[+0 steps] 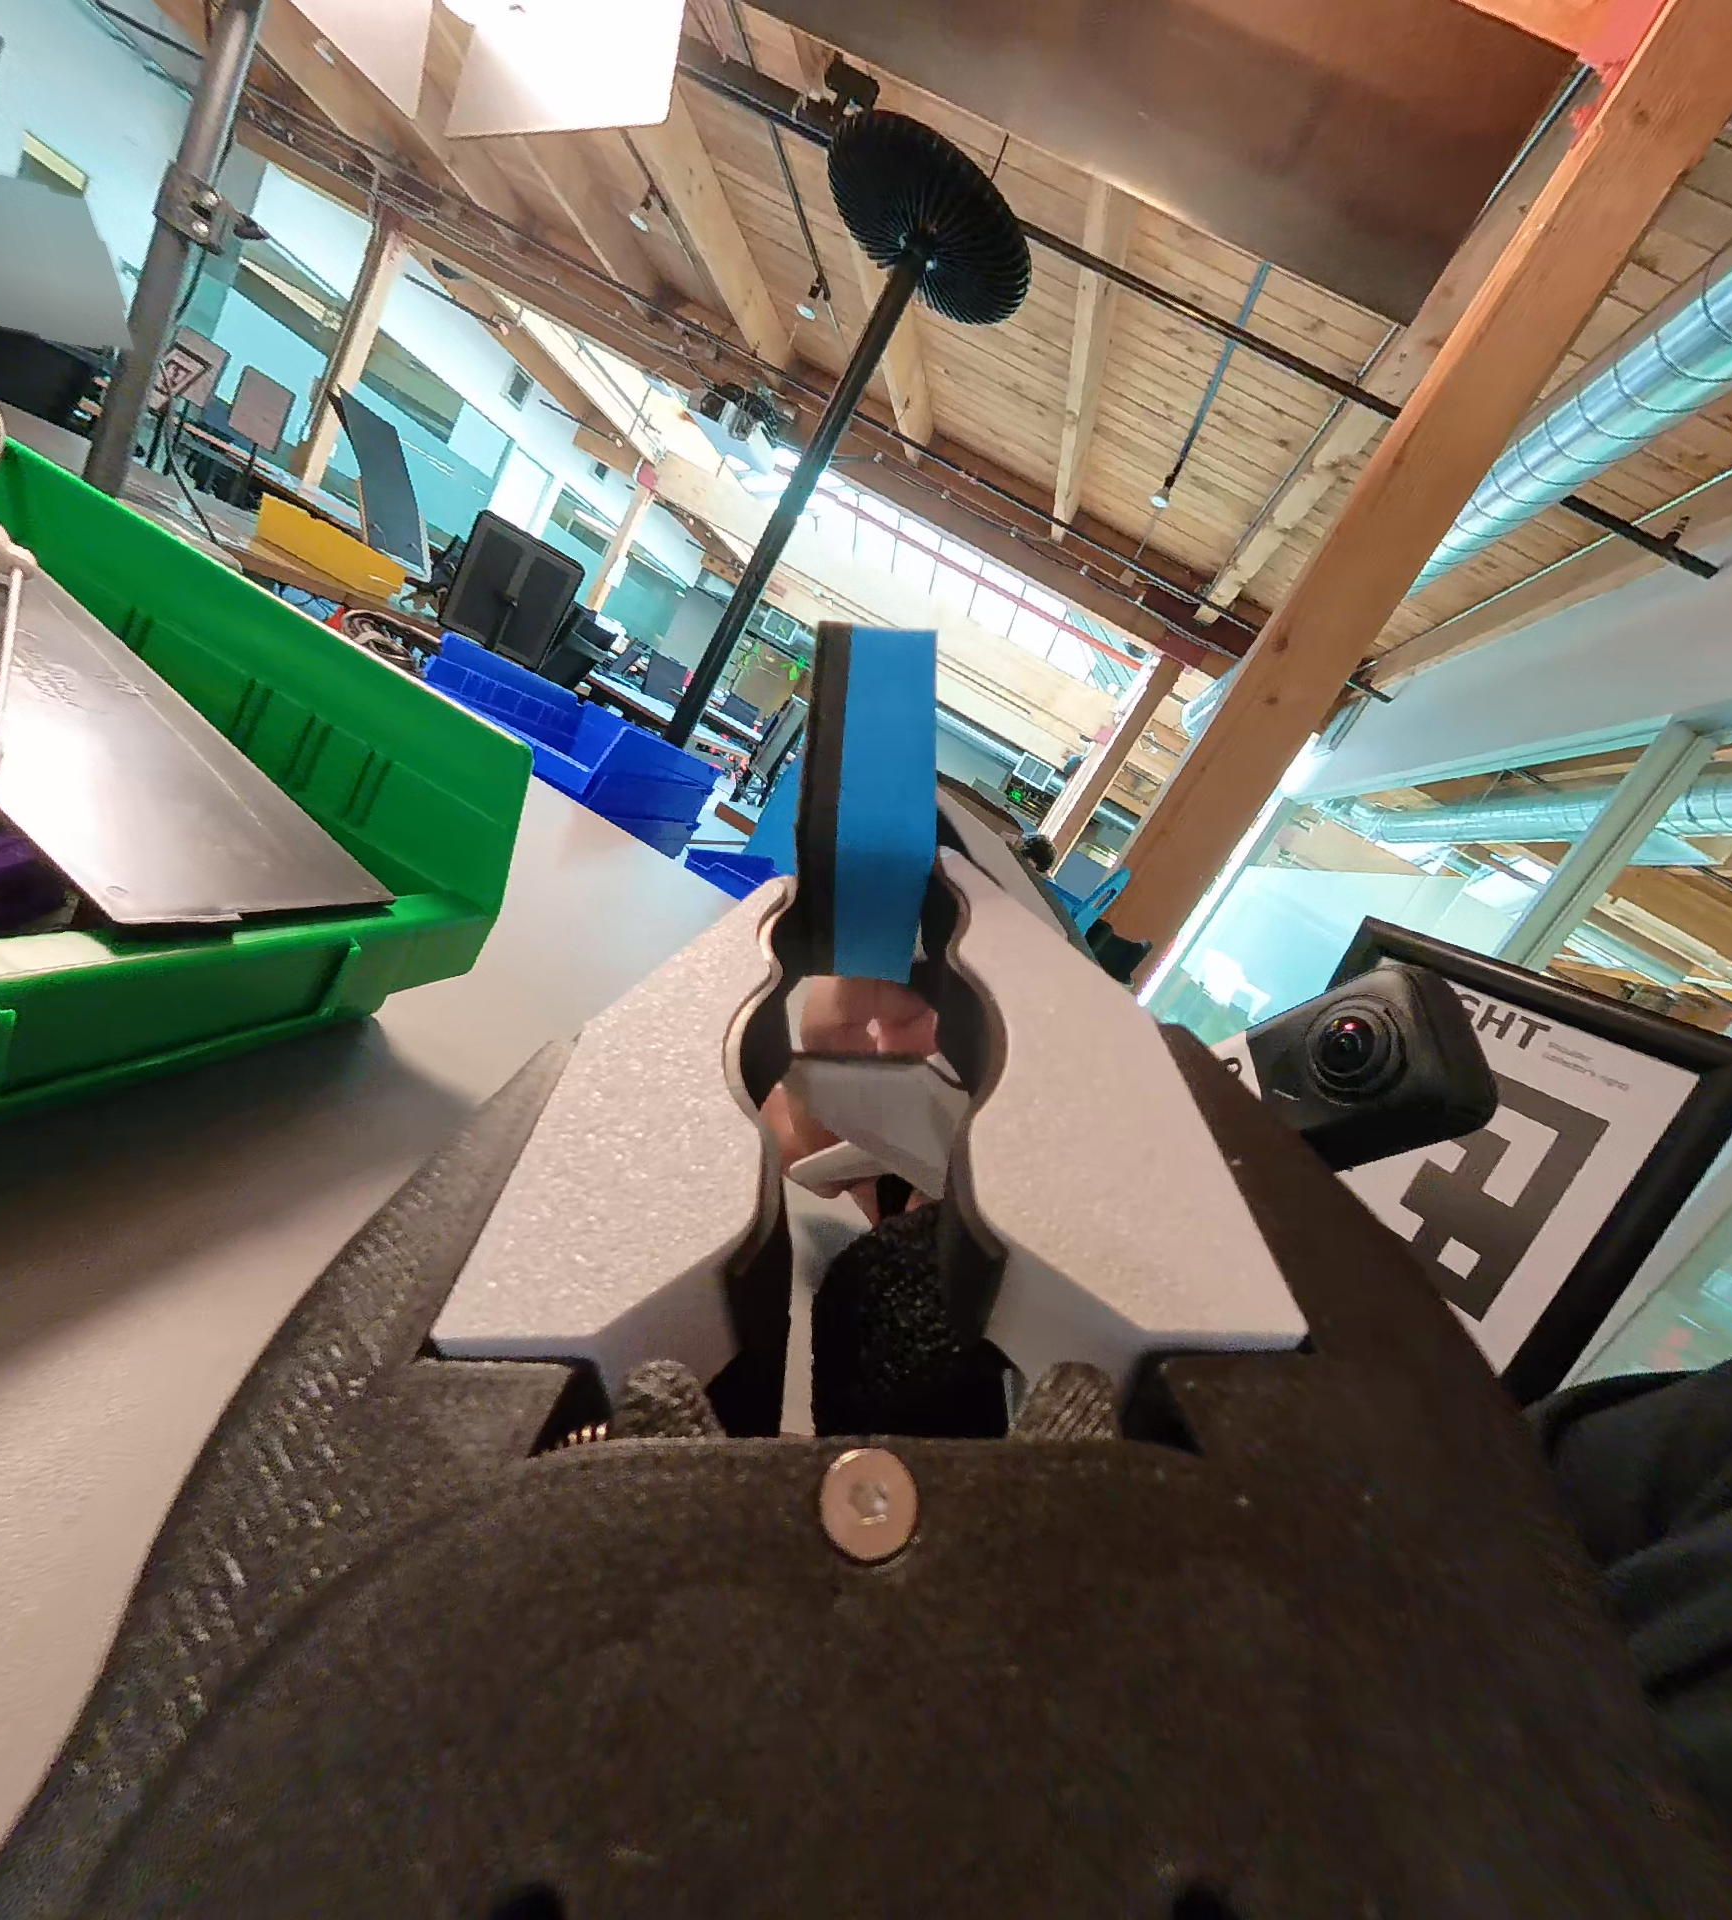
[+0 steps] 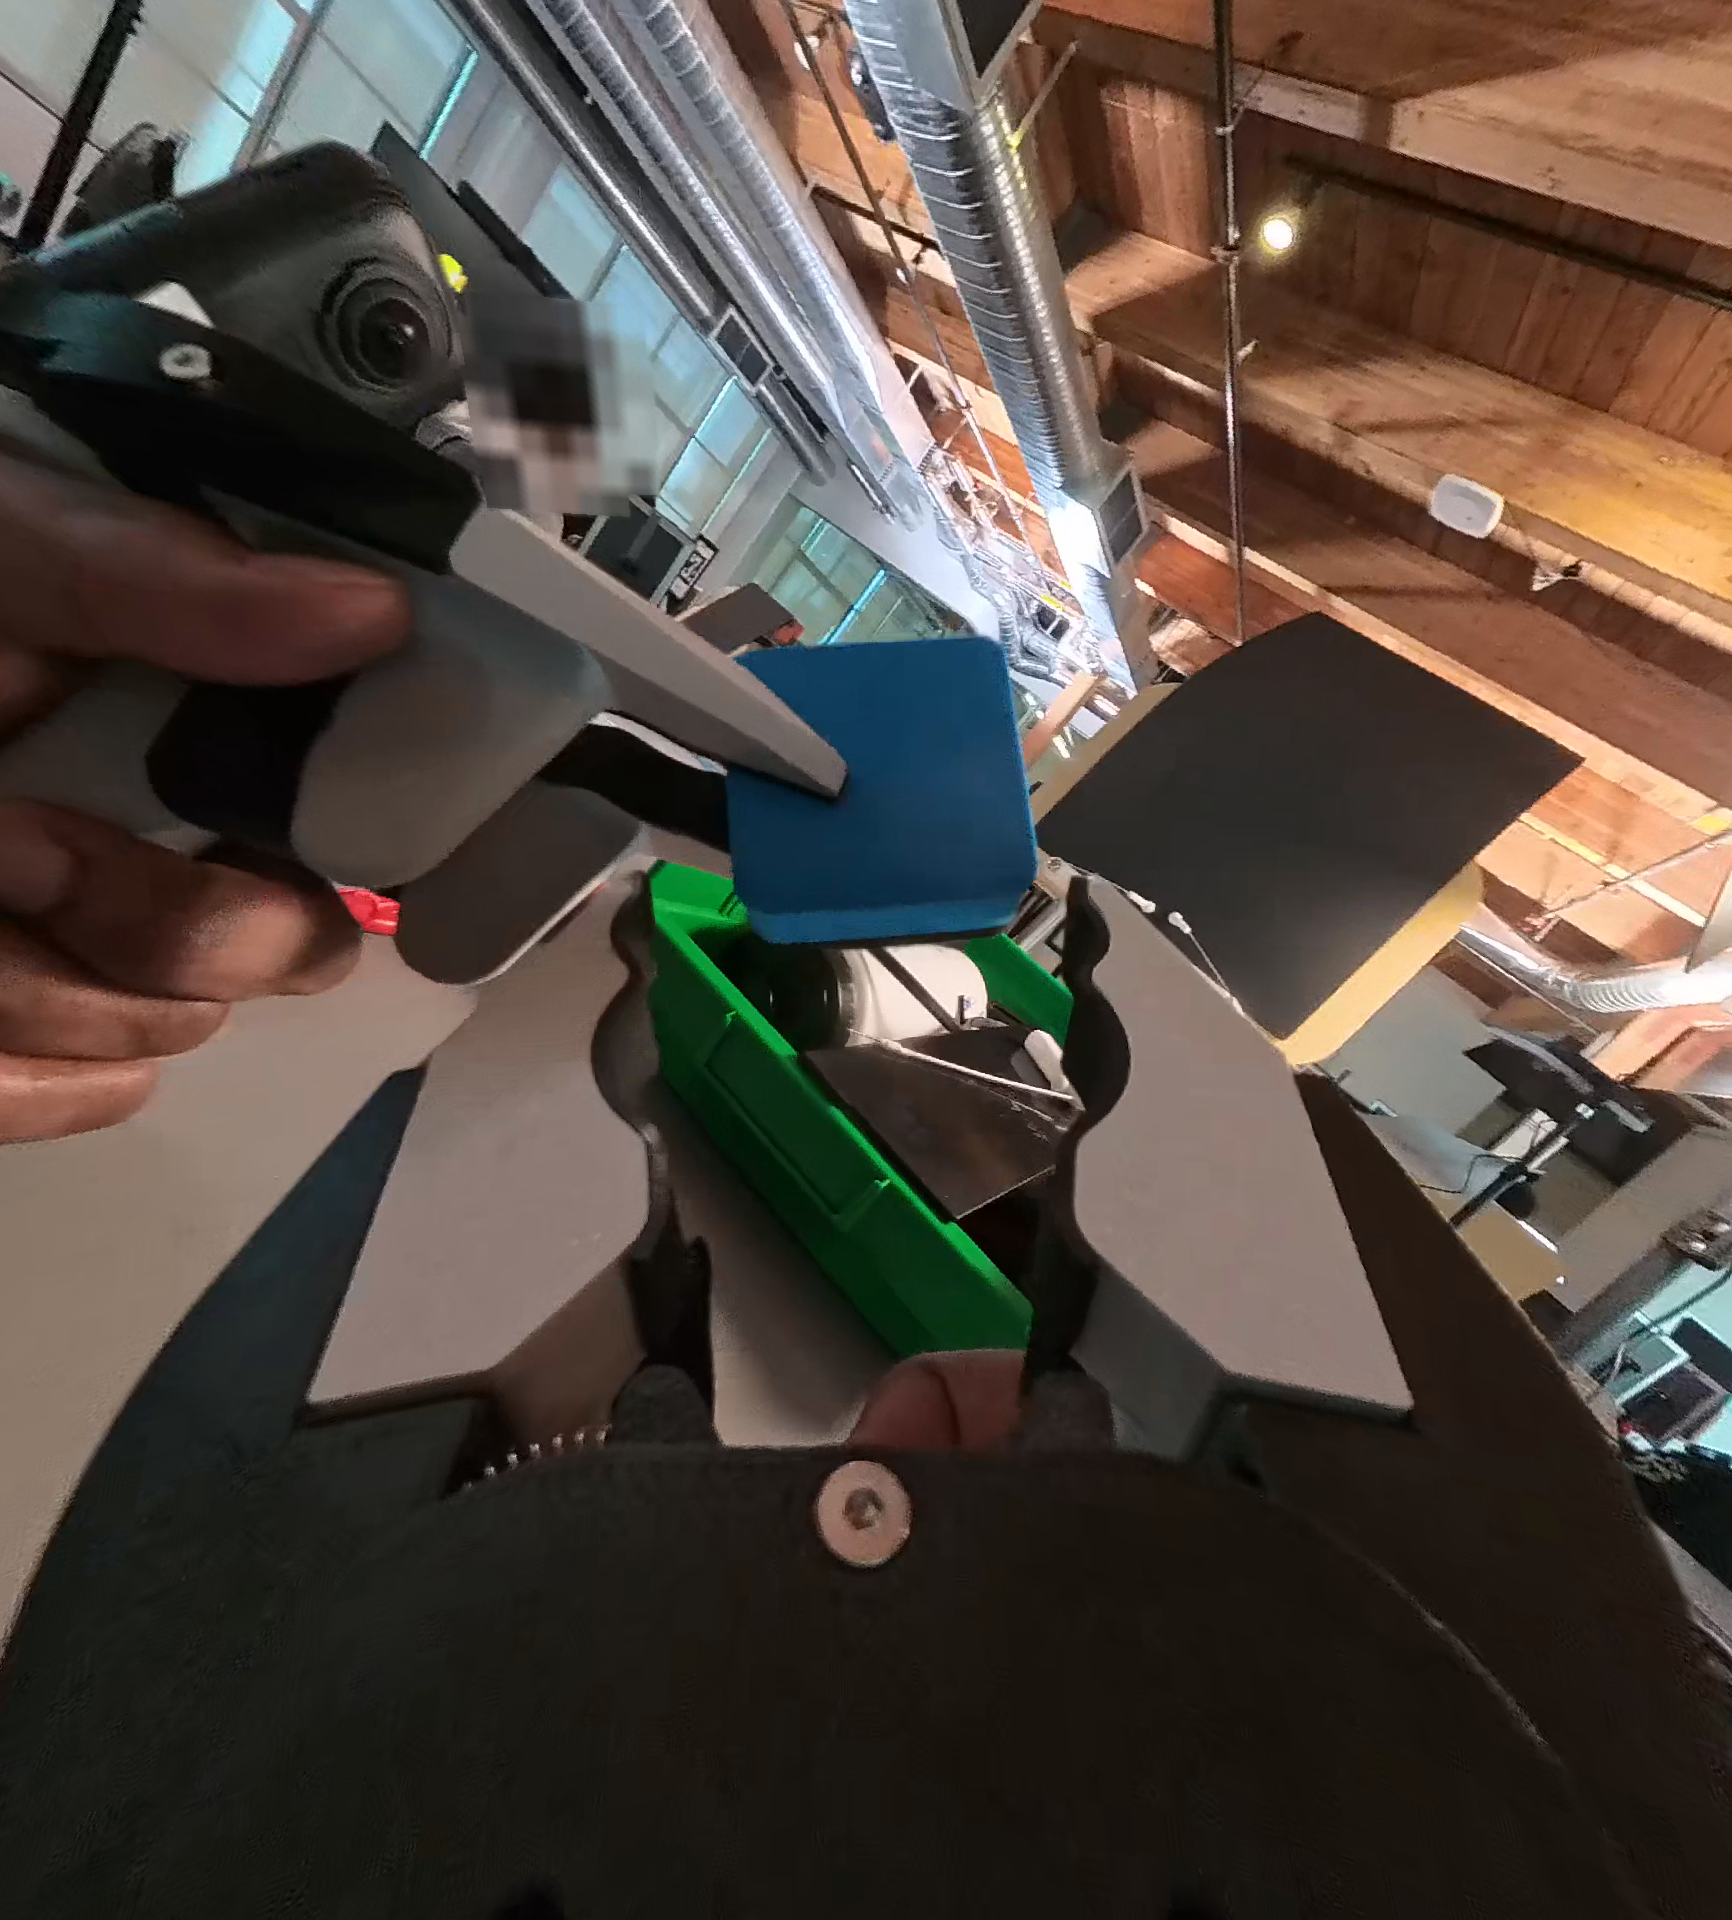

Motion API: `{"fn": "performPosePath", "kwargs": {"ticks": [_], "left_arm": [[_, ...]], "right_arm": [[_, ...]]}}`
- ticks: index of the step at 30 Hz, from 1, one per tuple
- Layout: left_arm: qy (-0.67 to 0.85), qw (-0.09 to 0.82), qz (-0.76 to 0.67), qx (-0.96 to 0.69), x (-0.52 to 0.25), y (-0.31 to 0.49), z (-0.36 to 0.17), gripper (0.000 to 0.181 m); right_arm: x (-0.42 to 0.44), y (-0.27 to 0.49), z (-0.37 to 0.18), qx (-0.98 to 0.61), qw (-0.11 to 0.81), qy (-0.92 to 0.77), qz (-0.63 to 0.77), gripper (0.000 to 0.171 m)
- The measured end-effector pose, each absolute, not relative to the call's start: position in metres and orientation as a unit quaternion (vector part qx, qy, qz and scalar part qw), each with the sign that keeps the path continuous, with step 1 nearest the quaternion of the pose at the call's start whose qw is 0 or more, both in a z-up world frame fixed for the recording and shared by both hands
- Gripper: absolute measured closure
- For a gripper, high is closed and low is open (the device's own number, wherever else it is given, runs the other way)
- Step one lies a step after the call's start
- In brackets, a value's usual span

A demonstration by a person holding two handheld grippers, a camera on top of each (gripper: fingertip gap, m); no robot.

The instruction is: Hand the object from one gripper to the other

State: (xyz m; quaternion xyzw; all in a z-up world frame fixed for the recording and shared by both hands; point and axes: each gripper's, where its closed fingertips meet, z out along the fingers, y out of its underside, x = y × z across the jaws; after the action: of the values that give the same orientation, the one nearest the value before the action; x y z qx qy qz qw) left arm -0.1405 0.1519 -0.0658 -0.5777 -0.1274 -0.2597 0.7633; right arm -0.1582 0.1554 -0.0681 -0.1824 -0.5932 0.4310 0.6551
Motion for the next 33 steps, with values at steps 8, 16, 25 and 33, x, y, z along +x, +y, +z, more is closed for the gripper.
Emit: {"fn": "performPosePath", "kwargs": {"ticks": [8,16,25,33], "left_arm": [[-0.141,0.742,-0.251,-0.606,-0.140,0.160,-0.074,0.157],[-0.165,0.800,-0.184,-0.547,-0.157,0.142,-0.060,0.125],[-0.141,0.794,-0.226,-0.547,-0.150,0.143,-0.058,0.159],[-0.126,0.835,-0.234,-0.482,-0.150,0.126,-0.043,0.158]], "right_arm": [[-0.159,0.164,-0.071,-0.212,0.648,-0.591,0.432,0.114],[-0.151,0.162,-0.070,-0.216,0.627,-0.590,0.460,0.114],[-0.149,0.150,-0.073,-0.190,0.618,-0.604,0.466,0.113],[-0.134,0.133,-0.061,-0.242,0.400,-0.578,0.669,0.118]]}}
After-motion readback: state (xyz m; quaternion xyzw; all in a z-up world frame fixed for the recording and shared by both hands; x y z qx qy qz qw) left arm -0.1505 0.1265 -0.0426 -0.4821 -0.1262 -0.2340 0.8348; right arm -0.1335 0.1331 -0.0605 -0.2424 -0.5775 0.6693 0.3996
